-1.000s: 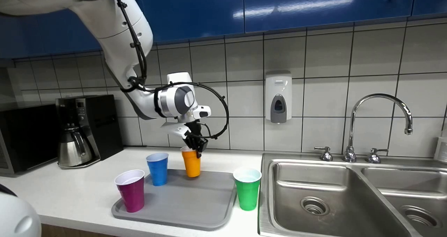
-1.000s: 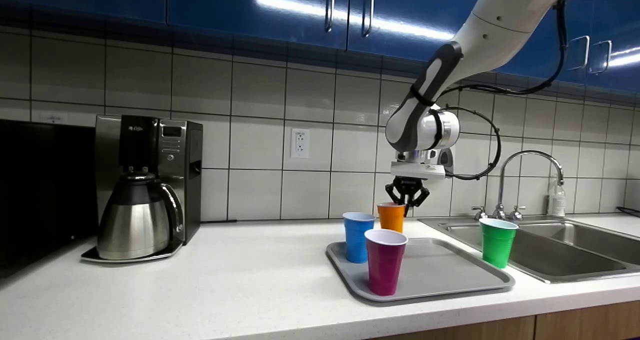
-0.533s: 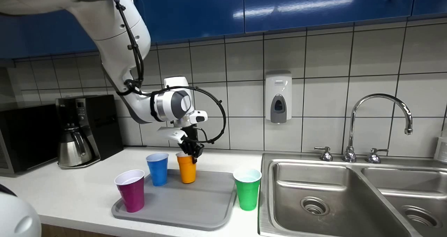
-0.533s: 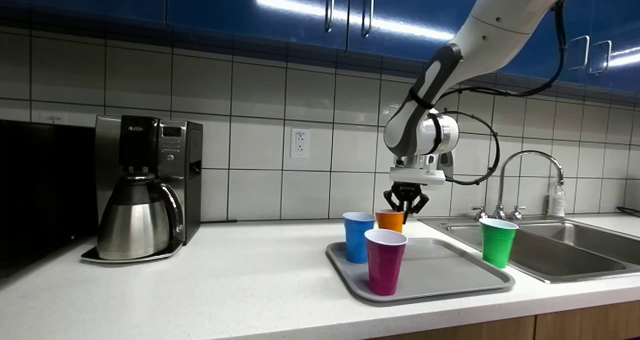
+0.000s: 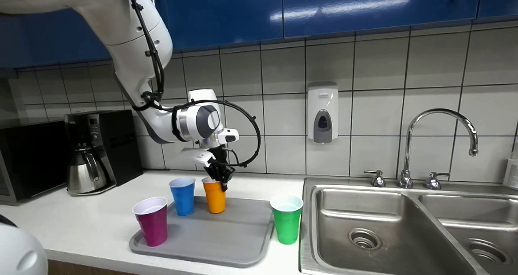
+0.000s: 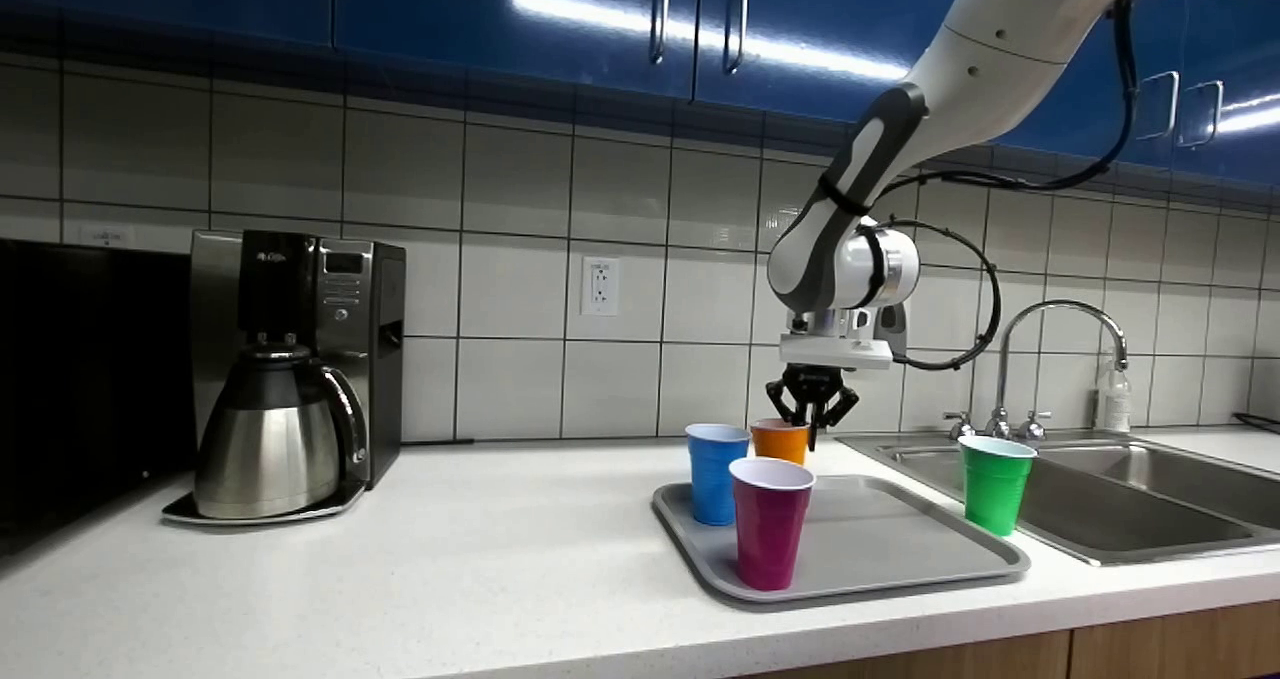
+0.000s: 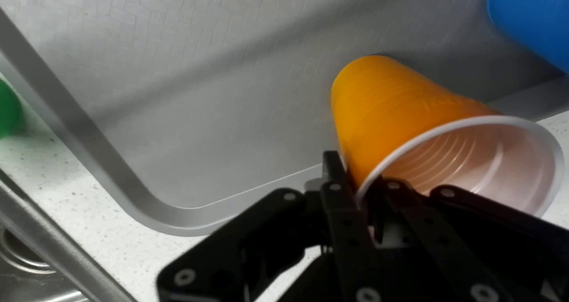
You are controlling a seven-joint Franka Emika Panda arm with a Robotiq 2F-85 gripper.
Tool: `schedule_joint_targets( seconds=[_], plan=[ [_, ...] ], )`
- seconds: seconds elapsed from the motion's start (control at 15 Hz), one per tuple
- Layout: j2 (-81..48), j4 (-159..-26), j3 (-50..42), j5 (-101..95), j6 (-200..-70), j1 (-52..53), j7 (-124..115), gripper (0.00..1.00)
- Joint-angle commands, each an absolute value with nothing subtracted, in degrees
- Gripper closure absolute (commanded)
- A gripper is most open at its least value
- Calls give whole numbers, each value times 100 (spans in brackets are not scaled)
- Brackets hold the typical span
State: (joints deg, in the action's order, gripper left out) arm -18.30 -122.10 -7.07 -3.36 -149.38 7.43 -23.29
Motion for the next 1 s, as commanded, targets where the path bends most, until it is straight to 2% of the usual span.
schedule_joint_targets(
  seconds=[0.0,0.4,0.53,0.93],
  plan=[
    [-1596,-12404,-620,-412,-14881,684,-2254,56],
    [-1435,-12419,-702,-817,-14756,782,-2407,11],
    [-1330,-12446,-671,-857,-14760,753,-2368,0],
    [-1103,-12447,-644,-892,-14724,686,-2371,0]
  ],
)
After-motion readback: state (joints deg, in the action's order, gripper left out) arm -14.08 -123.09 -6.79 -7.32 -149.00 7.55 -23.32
